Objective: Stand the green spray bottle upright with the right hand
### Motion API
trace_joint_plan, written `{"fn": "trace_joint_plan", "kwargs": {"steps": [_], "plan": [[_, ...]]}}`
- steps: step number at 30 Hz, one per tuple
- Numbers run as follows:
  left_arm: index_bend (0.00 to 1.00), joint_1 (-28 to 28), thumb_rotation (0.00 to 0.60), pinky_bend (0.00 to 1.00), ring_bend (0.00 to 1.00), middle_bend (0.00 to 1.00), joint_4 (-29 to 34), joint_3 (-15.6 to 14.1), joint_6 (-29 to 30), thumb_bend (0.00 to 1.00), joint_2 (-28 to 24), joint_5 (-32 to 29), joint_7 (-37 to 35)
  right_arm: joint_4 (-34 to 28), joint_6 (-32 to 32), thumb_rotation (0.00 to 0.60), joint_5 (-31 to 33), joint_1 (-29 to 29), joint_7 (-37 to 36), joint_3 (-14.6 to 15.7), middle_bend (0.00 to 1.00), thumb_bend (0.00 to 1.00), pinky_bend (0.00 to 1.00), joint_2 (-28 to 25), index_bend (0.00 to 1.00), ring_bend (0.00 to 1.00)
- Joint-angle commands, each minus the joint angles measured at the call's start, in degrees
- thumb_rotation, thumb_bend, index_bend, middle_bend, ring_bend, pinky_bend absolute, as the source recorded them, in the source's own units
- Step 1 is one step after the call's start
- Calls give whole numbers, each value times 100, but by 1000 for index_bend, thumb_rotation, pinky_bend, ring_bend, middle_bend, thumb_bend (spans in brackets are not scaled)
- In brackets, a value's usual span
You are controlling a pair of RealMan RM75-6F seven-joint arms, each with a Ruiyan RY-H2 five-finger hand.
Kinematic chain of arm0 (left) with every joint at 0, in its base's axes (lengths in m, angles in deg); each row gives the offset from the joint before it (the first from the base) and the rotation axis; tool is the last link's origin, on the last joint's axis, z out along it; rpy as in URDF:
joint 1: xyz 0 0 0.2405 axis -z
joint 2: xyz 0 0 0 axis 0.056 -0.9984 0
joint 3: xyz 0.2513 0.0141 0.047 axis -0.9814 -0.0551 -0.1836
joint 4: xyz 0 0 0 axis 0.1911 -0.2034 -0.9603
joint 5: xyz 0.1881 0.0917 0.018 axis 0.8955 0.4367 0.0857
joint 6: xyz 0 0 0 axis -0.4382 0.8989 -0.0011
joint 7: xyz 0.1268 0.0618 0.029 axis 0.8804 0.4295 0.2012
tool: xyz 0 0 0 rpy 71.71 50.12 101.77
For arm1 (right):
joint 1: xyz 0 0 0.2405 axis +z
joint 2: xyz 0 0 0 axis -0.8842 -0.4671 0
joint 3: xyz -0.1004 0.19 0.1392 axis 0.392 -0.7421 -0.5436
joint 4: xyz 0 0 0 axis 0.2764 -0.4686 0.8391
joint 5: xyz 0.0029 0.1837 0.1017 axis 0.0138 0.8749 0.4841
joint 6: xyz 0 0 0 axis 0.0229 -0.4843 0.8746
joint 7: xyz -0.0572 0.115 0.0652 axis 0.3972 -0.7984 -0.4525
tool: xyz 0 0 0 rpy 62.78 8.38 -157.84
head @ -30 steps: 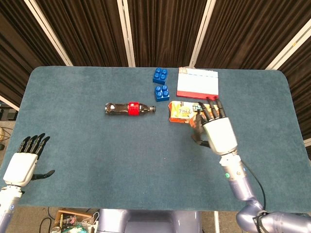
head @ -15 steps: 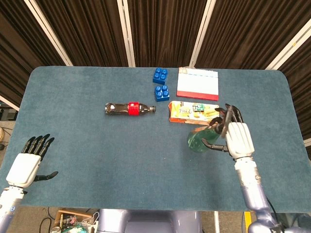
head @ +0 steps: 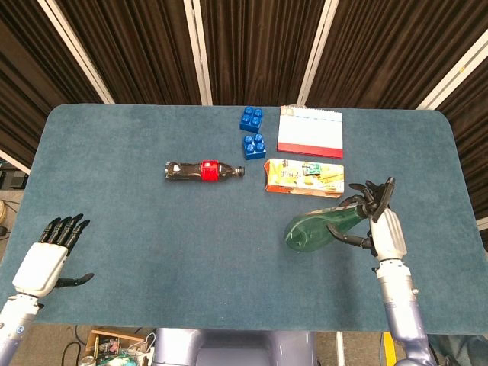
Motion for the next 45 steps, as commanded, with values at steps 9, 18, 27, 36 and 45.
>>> {"fn": "trace_joint_plan", "kwargs": {"steps": [9,18,27,36,45], "plan": [[0,0,600,6,0,0,3,6,-14,0,7,-32,28,737,291,600,-713,-84,-164,356,203,616,19,861,968,0],[0,3,600,6,0,0,-22,6,-41,0,7,-64,13,1273,767,600,-1251,-193,22,477,203,616,19,1318,967,0],[0,-6,600,5,0,0,3,-11,-19,0,11,-33,61,1662,736,600,-1519,-216,227,693,206,617,19,1580,965,0],[0,-6,600,6,0,0,2,-21,-18,0,10,-18,61,1908,725,600,-1723,-236,457,795,208,610,19,1734,943,0],[0,-4,600,5,0,0,7,-22,-25,0,5,-22,56,1601,296,600,-1620,-211,377,883,88,420,0,1413,514,0]]}}
